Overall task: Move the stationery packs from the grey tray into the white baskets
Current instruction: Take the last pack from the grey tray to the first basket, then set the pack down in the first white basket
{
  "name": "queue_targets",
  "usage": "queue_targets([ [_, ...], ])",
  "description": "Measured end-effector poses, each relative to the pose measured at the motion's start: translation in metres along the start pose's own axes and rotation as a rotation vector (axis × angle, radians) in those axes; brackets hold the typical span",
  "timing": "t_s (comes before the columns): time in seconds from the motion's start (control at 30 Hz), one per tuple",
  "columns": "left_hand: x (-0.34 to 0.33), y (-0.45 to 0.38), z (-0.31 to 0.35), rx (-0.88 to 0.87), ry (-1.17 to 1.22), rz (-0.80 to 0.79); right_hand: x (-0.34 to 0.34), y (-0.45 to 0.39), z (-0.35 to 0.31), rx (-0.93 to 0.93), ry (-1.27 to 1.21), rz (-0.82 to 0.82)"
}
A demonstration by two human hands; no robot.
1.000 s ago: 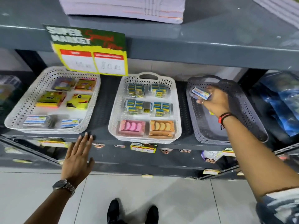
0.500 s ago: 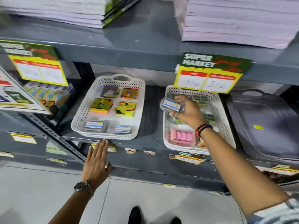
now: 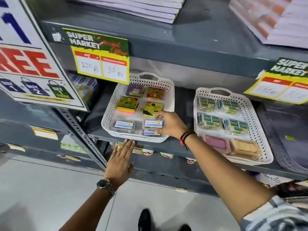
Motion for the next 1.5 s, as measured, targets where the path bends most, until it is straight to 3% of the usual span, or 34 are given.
queue_targets([
  [0.4,0.005,0.003,-0.003,-0.052,-0.005,0.019,-0.015,-0.006,-0.002,-0.060,0.090,-0.158],
  [0.63,0.068,0.021,-0.027,-0.197,0.171,0.268,0.022,-0.002,0.007,-0.095,-0.018,-0.117],
  [0.77,0.125,0.002,-0.028,-0.259,0.203,0.326,0.029,-0.006,0.006,-0.115,0.024,-0.174],
  [0.83,0.149,-0.019,-0.022,-0.278,0.243,0.265,0.027,-0.008,0.001,-0.114,0.043,-0.208],
  [0.93,0.163,-0.059,-0.006,-0.302,0.281,0.007,0.024,-0.013,-0.005,-0.108,0.067,-0.263],
  [1.03,0.159,-0.094,0.012,-0.290,0.160,-0.281,0.014,-0.021,-0.006,-0.122,0.136,-0.340],
  [1.13,0.147,-0.120,0.018,-0.193,-0.055,-0.422,0.007,-0.028,-0.004,-0.129,0.211,-0.383],
  [1.23,0.137,-0.129,0.019,-0.147,-0.214,-0.500,0.004,-0.030,-0.003,-0.129,0.236,-0.420],
  [1.5,0.138,-0.124,0.022,-0.215,-0.126,-0.523,-0.005,-0.031,-0.002,-0.088,0.276,-0.475],
])
Point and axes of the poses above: each hand's wrist, its own y-axis away from the middle knuckle, its own x-axis out of the back of the hand, z = x × y, the point moved 5 cm from there along -y, towards the middle knuckle, and after that the axes turned 14 degrees about -z, right-handed, at the moved point
